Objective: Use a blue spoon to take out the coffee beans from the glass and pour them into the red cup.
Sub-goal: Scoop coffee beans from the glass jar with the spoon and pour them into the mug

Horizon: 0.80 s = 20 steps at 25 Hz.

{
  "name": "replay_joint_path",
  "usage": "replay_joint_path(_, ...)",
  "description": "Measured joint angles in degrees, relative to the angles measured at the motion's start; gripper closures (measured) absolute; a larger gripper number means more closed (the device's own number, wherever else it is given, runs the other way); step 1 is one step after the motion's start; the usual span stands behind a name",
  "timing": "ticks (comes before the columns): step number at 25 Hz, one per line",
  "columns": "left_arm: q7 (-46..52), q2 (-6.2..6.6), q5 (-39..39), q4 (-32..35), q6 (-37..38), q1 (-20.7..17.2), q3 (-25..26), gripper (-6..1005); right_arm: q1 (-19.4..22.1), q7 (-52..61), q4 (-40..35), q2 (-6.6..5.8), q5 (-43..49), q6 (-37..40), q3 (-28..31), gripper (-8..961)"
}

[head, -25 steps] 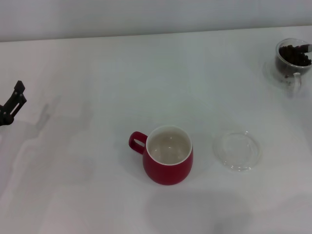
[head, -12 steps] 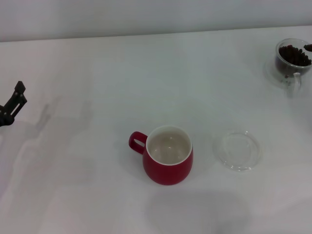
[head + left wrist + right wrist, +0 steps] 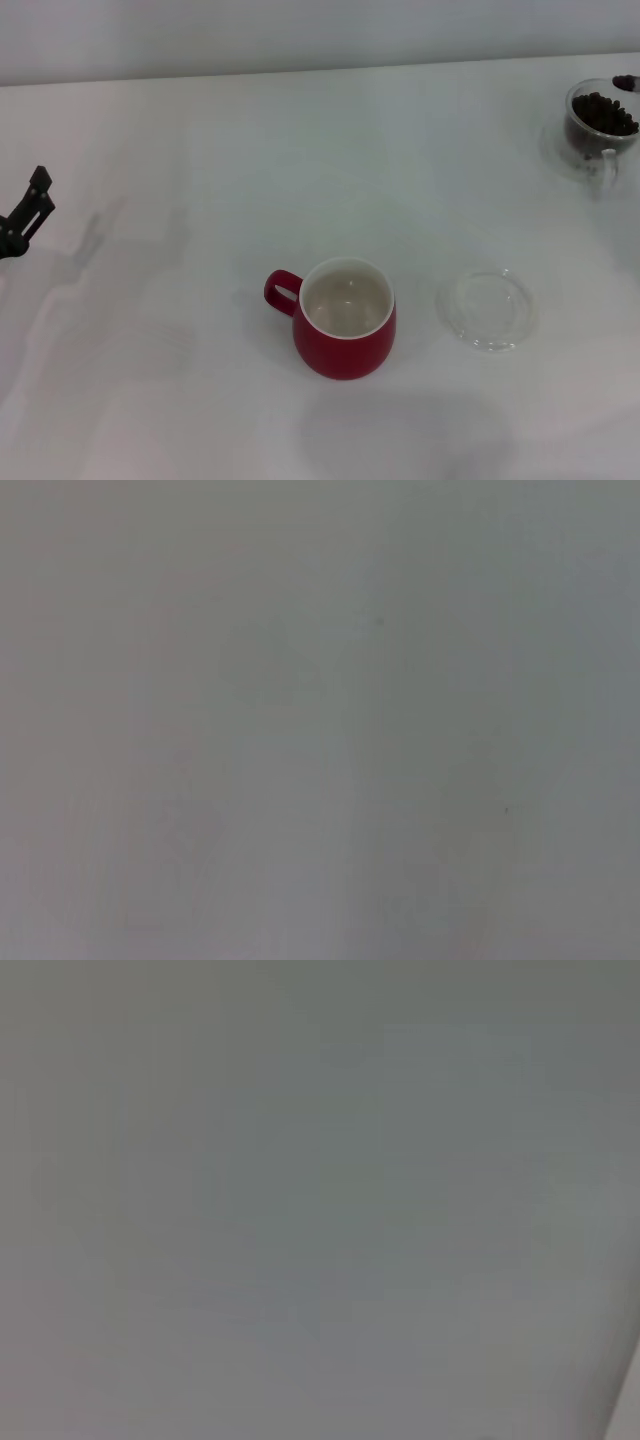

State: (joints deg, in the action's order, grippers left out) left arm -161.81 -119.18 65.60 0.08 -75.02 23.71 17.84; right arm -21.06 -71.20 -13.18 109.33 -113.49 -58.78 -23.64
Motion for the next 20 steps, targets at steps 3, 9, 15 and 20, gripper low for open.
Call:
replay_joint_path(3,0.0,0.06,0.0,0.0,0.0,0.0,0.0,138,0.0,1.0,0.0,0.07,0.1,-1.6,-0.6,810)
replay_joint_path(9,0.0,0.08,0.1,0.1,0.1,0.1,0.0,138,0.2,3.1,0.0,0.40,0.3,-4.2,-2.3,810)
replay_joint_path(15,0.0,0.09,0.1,0.1,0.1,0.2,0.0,138,0.8,5.1,0.0,0.56,0.9,-8.0,-3.8,810)
replay_joint_path(20,0.0,0.09,0.1,0.0,0.5,0.2,0.0,137,1.7,6.6,0.0,0.68,1.0,-11.3,-5.8,810)
